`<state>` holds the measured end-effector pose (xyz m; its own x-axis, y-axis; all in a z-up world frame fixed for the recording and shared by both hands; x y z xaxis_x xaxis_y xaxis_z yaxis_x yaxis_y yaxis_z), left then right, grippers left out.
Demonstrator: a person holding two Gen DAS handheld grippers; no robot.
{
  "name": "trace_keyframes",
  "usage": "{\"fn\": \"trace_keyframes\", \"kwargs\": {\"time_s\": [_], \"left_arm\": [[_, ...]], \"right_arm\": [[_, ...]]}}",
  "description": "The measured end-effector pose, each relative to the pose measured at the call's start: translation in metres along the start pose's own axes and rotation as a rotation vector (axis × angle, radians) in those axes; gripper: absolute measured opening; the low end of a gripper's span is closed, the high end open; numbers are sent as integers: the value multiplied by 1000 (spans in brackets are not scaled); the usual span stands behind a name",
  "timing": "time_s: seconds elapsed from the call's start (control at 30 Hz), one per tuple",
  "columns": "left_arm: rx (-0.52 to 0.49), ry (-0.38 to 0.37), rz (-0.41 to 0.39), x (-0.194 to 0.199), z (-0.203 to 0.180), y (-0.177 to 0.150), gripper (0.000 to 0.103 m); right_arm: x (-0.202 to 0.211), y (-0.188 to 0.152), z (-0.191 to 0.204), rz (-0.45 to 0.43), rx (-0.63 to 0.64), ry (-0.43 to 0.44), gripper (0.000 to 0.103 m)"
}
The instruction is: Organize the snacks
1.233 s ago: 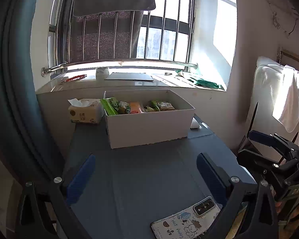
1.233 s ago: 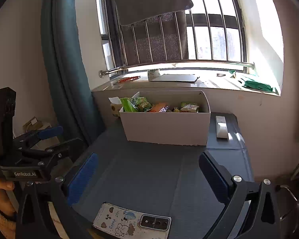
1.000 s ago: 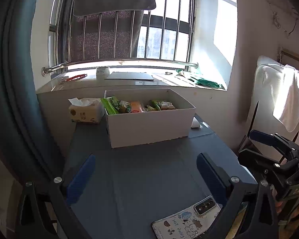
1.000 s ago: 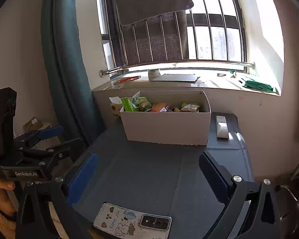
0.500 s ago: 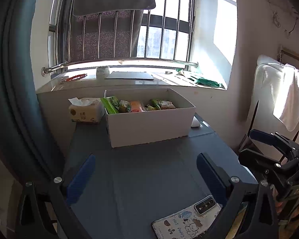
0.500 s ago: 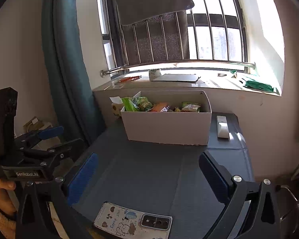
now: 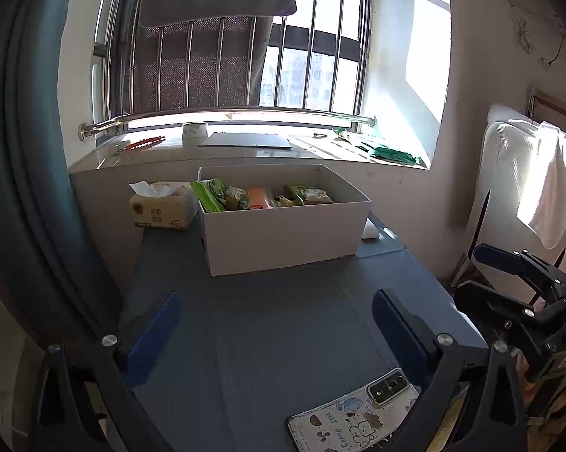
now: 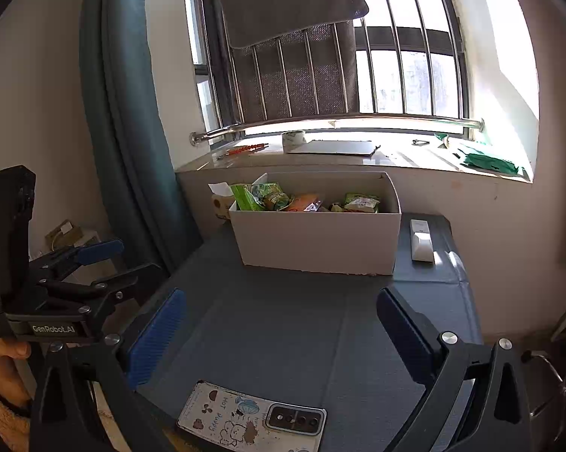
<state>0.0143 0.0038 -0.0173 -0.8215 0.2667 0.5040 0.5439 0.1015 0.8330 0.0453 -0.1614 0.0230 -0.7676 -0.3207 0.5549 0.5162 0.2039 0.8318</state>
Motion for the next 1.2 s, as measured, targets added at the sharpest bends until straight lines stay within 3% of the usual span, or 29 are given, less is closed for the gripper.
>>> {"fn": "trace_keyframes", "kwargs": {"time_s": [1.2], "left_arm": [[-1, 8, 13, -2, 1, -2, 103]], "right_arm": [[1, -2, 0, 5, 8, 0, 103]]}}
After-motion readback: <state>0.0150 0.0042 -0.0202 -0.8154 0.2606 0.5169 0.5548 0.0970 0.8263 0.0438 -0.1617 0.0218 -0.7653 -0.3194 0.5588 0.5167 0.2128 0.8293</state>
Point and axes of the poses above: each gripper's, at about its wrist camera, not at the fingertips, and x roughly against the way its jaws point, z to its left, y to its top, the point moved 2 cm from there along -x, roughly the way its jaws point, and after that the axes turned 14 degrees about -y, right-handed, at the moved point
